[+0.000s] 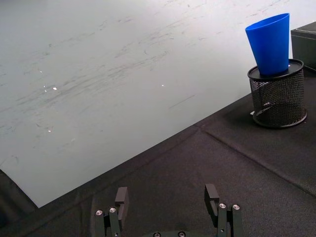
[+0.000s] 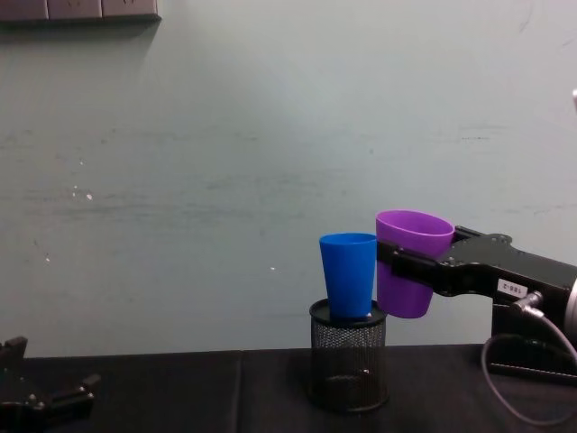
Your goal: Pick up one cup with a gripper and tap it against the other cup.
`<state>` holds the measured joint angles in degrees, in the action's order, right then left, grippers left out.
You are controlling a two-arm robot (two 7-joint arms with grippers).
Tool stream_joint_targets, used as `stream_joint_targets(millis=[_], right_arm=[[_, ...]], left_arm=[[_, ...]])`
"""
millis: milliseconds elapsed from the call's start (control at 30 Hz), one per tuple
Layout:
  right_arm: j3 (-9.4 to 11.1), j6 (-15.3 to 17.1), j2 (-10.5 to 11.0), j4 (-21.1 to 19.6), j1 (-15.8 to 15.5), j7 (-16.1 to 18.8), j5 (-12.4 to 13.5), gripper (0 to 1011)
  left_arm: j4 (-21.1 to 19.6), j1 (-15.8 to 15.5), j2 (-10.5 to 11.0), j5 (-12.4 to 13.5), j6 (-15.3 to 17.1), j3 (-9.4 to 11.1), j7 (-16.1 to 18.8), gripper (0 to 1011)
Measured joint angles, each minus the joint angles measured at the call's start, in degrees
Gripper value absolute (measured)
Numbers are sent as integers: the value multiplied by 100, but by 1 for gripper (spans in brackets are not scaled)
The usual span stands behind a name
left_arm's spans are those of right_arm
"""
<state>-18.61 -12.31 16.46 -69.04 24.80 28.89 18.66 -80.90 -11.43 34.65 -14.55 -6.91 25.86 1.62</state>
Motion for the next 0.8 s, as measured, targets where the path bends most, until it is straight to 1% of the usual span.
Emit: stream_joint_targets(millis=[400, 567, 800], right_arm=[[42, 55, 167, -210, -194, -39, 46, 726], [61, 74, 203, -274, -260, -72, 61, 726], [107, 130, 275, -434, -409, -55, 170, 726]], left_arm=[[0, 0, 0, 0, 0, 0, 0, 1011], [0, 0, 0, 0, 0, 0, 0, 1011], [0, 0, 0, 0, 0, 0, 0, 1011]])
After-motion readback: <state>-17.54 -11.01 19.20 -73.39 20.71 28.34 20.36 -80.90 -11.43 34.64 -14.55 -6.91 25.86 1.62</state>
